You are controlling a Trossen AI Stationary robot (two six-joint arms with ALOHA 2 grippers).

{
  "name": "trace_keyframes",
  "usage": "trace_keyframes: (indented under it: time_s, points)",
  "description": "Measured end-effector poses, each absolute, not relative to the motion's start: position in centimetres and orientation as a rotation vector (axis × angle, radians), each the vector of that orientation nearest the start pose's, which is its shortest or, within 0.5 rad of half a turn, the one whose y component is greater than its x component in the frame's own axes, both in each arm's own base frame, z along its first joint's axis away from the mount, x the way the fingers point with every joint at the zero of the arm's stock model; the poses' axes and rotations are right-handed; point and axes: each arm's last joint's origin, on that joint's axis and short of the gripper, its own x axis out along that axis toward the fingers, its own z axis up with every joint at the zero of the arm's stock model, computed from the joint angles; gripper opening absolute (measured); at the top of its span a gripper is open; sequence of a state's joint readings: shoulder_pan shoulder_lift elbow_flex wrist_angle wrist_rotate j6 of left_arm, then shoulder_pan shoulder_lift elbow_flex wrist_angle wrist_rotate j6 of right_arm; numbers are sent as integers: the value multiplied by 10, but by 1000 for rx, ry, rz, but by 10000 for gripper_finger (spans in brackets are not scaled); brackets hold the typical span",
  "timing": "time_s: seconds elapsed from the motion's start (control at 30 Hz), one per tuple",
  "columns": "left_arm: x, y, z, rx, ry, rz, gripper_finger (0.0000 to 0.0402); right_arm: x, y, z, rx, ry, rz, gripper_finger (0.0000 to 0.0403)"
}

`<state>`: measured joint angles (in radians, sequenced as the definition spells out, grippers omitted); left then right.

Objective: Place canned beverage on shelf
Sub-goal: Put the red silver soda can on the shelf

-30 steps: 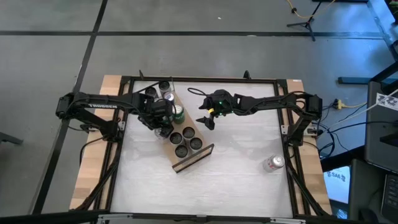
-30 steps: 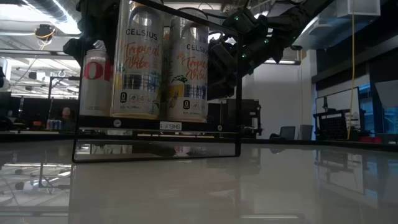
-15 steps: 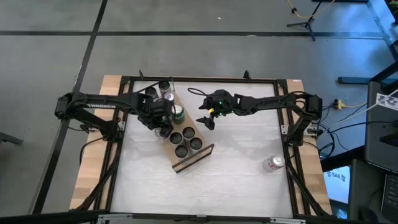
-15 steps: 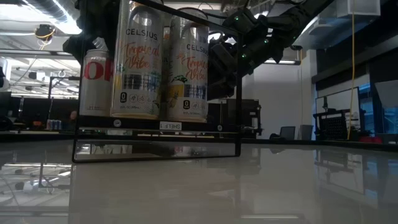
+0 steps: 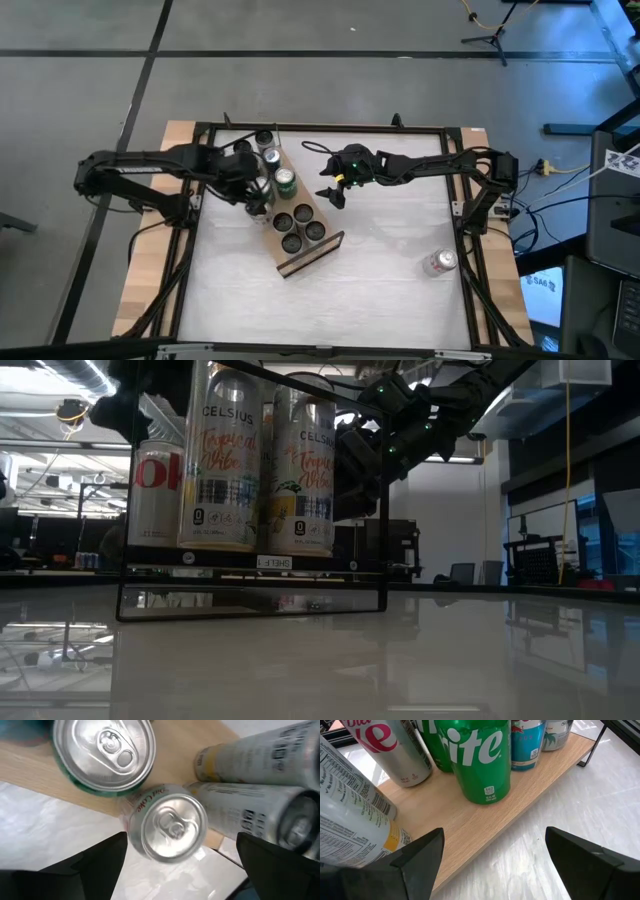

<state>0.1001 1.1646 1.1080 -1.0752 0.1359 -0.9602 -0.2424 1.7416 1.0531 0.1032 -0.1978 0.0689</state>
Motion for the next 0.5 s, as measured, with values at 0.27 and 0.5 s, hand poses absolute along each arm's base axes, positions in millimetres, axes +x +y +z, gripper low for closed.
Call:
trace_keyframes:
  time_s: [0.27,0.5]
  points:
    - [158,6,326,-925,1051,433,362,363,-84,201,195,570,-63,342]
    - [122,-7,331,-797,1054,557,362,363,-84,201,196,569,-63,342]
